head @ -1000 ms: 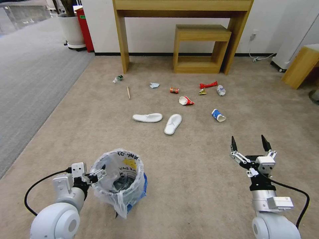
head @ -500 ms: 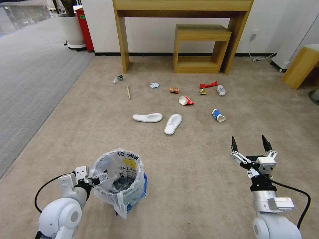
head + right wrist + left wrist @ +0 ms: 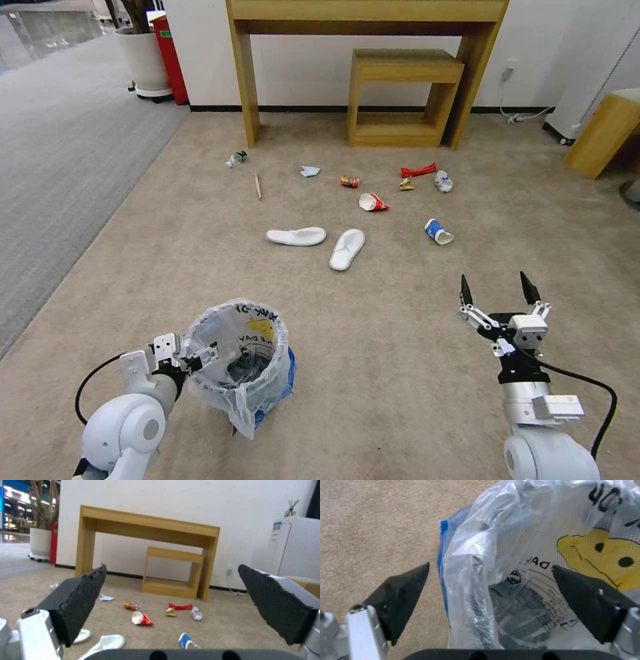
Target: Pick up the trash bin and place the garbage on the floor into it.
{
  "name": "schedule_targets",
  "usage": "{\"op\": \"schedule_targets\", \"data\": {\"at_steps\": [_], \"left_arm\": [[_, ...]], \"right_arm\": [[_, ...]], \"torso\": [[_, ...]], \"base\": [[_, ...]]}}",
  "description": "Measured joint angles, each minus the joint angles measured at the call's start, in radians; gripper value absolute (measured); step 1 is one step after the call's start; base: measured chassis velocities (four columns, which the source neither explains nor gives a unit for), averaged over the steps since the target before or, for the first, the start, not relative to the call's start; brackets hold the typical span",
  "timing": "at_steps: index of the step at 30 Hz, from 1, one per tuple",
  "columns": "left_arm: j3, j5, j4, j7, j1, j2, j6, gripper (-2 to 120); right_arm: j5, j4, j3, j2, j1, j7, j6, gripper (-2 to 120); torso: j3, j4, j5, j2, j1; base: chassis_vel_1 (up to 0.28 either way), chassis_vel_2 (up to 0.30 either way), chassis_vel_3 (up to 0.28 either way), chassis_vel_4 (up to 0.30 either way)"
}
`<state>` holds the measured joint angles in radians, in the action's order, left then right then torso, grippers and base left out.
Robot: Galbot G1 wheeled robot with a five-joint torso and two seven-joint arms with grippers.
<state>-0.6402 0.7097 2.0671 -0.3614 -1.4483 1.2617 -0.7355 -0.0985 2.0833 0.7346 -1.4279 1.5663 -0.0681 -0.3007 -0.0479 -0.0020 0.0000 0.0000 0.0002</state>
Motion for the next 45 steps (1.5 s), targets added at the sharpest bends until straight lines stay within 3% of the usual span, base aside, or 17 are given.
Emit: {"op": "schedule_targets", "data": {"at_steps": [2,5,13,16,20,22,26,45], "left_arm": [[0.0,0.0,-0.002,0.0,0.0,-0.001,0.0,91],[0.0,-0.001,-0.009,-0.002,0.001,-0.002,0.0,75],[0.009,0.001,-0.032,-0.007,0.011,-0.002,0.0,51],[0.01,0.003,-0.045,-0.008,0.016,-0.005,-0.001,35],[0.01,0.007,-0.048,-0.009,0.018,-0.007,0.0,27],[0.013,0.014,-0.051,-0.01,0.02,-0.008,0.0,14],[0.018,0.023,-0.051,-0.013,0.024,-0.006,0.0,2],[0.015,0.078,-0.032,-0.038,0.019,0.005,0.0,2]], "right_arm": [[0.0,0.0,0.0,0.0,0.0,0.0,0.0,100],[0.002,-0.001,0.0,-0.001,-0.002,0.0,0.0,100],[0.006,-0.003,-0.004,-0.006,-0.005,-0.001,0.0,100],[0.006,-0.003,-0.004,-0.006,-0.005,-0.002,0.0,100],[0.006,-0.003,-0.004,-0.006,-0.005,-0.002,0.0,100],[0.005,-0.005,-0.003,-0.006,-0.007,-0.002,0.0,100],[0.005,-0.007,-0.004,-0.006,-0.01,-0.003,0.0,100],[0.001,-0.016,-0.01,-0.005,-0.016,0.005,-0.001,100]], "torso": [[0.0,0.0,0.0,0.0,0.0],[0.0,0.0,0.0,0.0,0.0],[0.0,0.0,0.0,0.0,0.0],[0.0,0.0,0.0,0.0,0.0],[0.0,0.0,0.0,0.0,0.0],[0.0,0.0,0.0,0.0,0.0],[0.0,0.0001,0.0001,0.0,0.0],[0.0,0.0,-0.0001,0.0,0.0]], "base": [[0.0,0.0,0.0,0.0],[0.0,0.0,0.0,0.0],[0.0,0.0,0.0,0.0],[0.0,0.0,0.0,0.0],[0.0,0.0,0.0,0.0],[0.0,0.0,0.0,0.0],[0.0,0.0,0.0,0.0],[0.0,0.0,0.0,0.0]]}}
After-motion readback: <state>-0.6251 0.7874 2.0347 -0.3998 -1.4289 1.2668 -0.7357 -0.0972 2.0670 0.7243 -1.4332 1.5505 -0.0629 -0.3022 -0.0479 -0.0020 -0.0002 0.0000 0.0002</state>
